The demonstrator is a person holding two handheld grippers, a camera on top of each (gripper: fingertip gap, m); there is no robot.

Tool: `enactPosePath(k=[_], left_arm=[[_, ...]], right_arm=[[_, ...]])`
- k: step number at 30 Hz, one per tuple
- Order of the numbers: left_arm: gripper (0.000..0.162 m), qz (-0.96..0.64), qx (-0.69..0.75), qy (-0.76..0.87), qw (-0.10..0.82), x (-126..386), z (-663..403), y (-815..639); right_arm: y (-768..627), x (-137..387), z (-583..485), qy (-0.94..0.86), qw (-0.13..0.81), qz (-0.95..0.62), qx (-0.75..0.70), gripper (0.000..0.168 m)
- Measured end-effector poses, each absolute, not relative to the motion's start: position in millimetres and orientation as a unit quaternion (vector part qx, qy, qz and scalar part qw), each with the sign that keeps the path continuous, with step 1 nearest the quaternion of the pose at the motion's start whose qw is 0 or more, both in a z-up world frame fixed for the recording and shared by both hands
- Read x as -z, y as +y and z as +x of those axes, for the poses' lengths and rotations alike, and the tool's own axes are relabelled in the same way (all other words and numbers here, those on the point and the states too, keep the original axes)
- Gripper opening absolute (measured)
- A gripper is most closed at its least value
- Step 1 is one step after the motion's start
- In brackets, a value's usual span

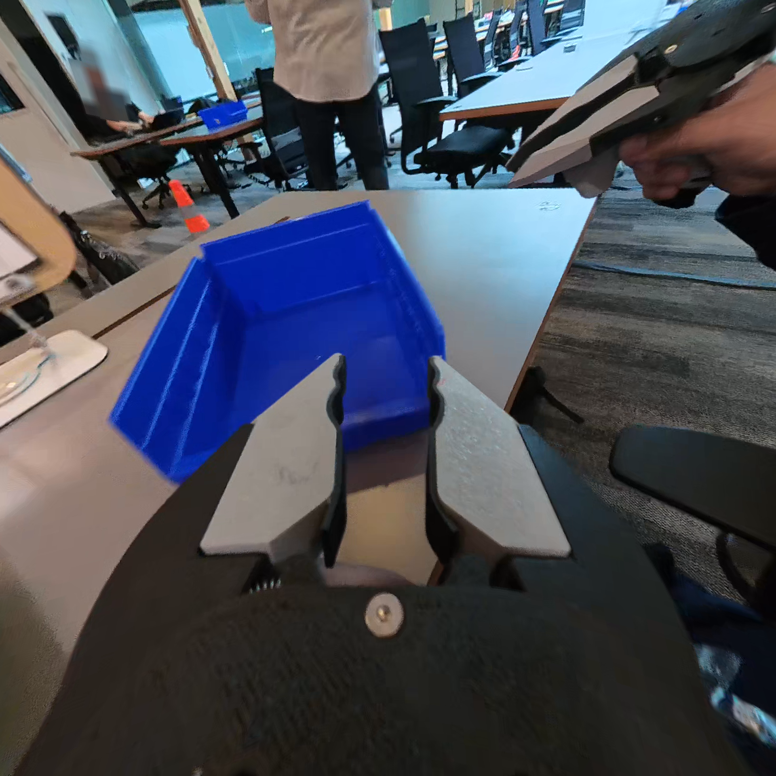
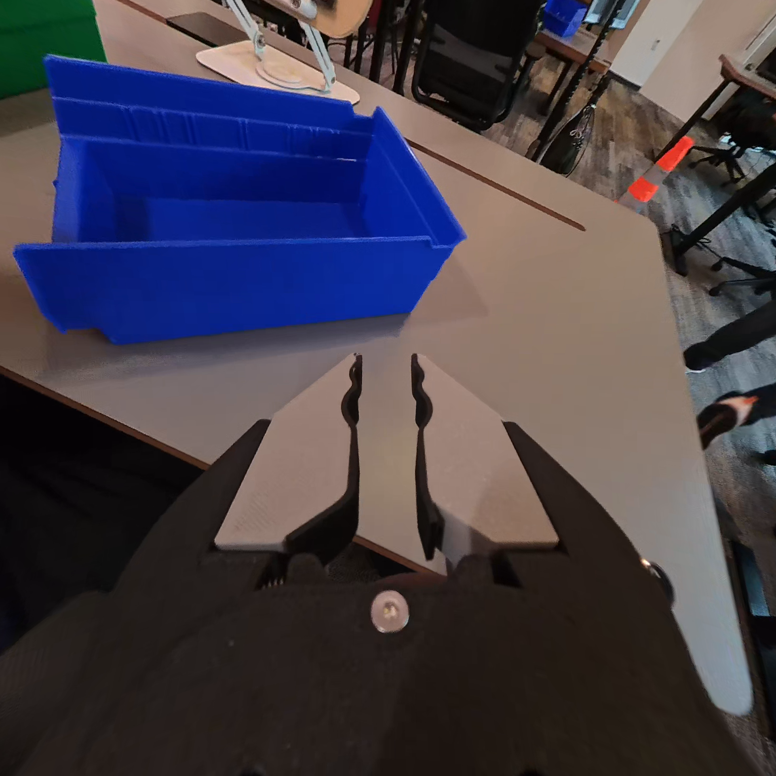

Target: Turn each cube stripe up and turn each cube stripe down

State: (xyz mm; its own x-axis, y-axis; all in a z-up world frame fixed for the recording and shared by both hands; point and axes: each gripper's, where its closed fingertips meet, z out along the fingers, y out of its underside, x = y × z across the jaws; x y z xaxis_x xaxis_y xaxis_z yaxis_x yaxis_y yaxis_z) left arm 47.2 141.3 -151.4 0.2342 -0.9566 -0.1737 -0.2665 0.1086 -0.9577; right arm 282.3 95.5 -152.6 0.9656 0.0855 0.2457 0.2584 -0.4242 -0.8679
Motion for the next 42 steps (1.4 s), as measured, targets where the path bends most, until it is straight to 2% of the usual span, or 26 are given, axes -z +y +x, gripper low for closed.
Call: enactPosePath(k=[6, 10, 13, 16, 19, 21, 22, 23, 26, 29, 31, 33, 35, 36, 37, 39, 42], left_arm=[[0.046, -0.637, 0.286, 0.469, 0.541, 159, -41, 187], [0.050, -0.677, 0.252, 0.411, 0.557, 166, -97, 223], [0.052, -0.690, 0.240, 0.382, 0.566, 164, -131, 233], [0.055, -0.688, 0.217, 0.363, 0.590, 154, -159, 237], [0.068, -0.694, 0.176, 0.340, 0.610, 151, -189, 249], [0.076, -0.705, 0.166, 0.326, 0.607, 157, -203, 259], [0.076, -0.711, 0.167, 0.322, 0.602, 162, -207, 265], [0.076, -0.718, 0.165, 0.323, 0.594, 170, -209, 271], [0.081, -0.747, 0.150, 0.348, 0.547, 199, -206, 290], [0.081, -0.756, 0.145, 0.373, 0.518, 214, -195, 301], [0.081, -0.754, 0.146, 0.381, 0.515, 216, -188, 305], [0.082, -0.750, 0.160, 0.382, 0.515, 215, -180, 306], [0.082, -0.748, 0.174, 0.379, 0.516, 215, -172, 306], [0.082, -0.748, 0.175, 0.377, 0.516, 216, -169, 307], [0.081, -0.749, 0.175, 0.375, 0.517, 217, -167, 309], [0.080, -0.752, 0.178, 0.368, 0.517, 220, -163, 313], [0.071, -0.744, 0.165, 0.367, 0.534, 215, -159, 320]], right_arm=[[128, 161, 237, -0.121, 0.518, -0.846, 0.027, 0.024], [147, 161, 190, -0.141, 0.516, -0.845, 0.011, 0.037], [157, 140, 160, -0.151, 0.548, -0.822, 0.027, 0.038], [156, 115, 108, -0.185, 0.584, -0.789, -0.040, 0.041], [161, 134, 53, -0.225, 0.534, -0.809, -0.100, 0.059], [172, 161, 34, -0.251, 0.500, -0.826, -0.063, 0.059], [182, 175, 36, -0.254, 0.485, -0.837, -0.020, 0.059], [192, 183, 44, -0.250, 0.479, -0.841, 0.037, 0.074], [202, 193, 62, -0.265, 0.454, -0.840, 0.132, 0.061], [196, 202, 90, -0.271, 0.406, -0.856, 0.171, 0.062], [191, 211, 114, -0.266, 0.373, -0.875, 0.155, 0.078], [189, 215, 146, -0.235, 0.360, -0.893, 0.133, 0.081], [190, 214, 197, -0.212, 0.344, -0.898, 0.177, 0.070], [192, 210, 219, -0.209, 0.349, -0.891, 0.203, 0.056], [193, 206, 240, -0.192, 0.350, -0.890, 0.220, 0.054], [194, 199, 260, -0.141, 0.362, -0.900, 0.200, 0.060], [200, 175, 219, -0.129, 0.448, -0.882, 0.072, 0.062]])
